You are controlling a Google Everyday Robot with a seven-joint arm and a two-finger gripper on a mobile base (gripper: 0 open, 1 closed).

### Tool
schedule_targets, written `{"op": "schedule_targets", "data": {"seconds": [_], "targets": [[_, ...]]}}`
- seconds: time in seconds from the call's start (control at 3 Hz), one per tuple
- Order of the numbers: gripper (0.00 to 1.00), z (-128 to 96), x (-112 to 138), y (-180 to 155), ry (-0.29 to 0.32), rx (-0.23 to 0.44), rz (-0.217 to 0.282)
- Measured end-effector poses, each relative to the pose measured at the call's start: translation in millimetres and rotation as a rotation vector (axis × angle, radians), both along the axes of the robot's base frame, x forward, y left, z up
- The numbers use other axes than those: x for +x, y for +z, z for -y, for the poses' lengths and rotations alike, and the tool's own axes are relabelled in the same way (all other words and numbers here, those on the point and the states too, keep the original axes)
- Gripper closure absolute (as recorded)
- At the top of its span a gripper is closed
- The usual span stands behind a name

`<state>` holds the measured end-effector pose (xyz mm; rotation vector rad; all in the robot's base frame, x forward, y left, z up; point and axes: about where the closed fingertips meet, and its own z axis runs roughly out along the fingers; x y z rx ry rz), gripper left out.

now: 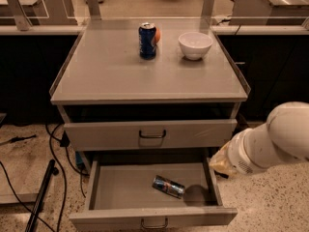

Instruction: Pick redbull can from middle drawer and place on counter

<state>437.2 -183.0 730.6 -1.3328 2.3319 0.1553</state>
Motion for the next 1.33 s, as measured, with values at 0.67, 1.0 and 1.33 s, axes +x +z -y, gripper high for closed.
{"op": "schedule_targets", "data": {"seconds": [0.67, 1.0, 1.33], "targets": [[1.0, -18.1, 2.3, -117.3, -0.015, 0.076, -0.032], [1.0, -41.9, 6.4, -182.4, -0.013, 0.168, -0.04], [1.0, -41.6, 6.3, -180.6, -0.012, 0.165, -0.038]]}}
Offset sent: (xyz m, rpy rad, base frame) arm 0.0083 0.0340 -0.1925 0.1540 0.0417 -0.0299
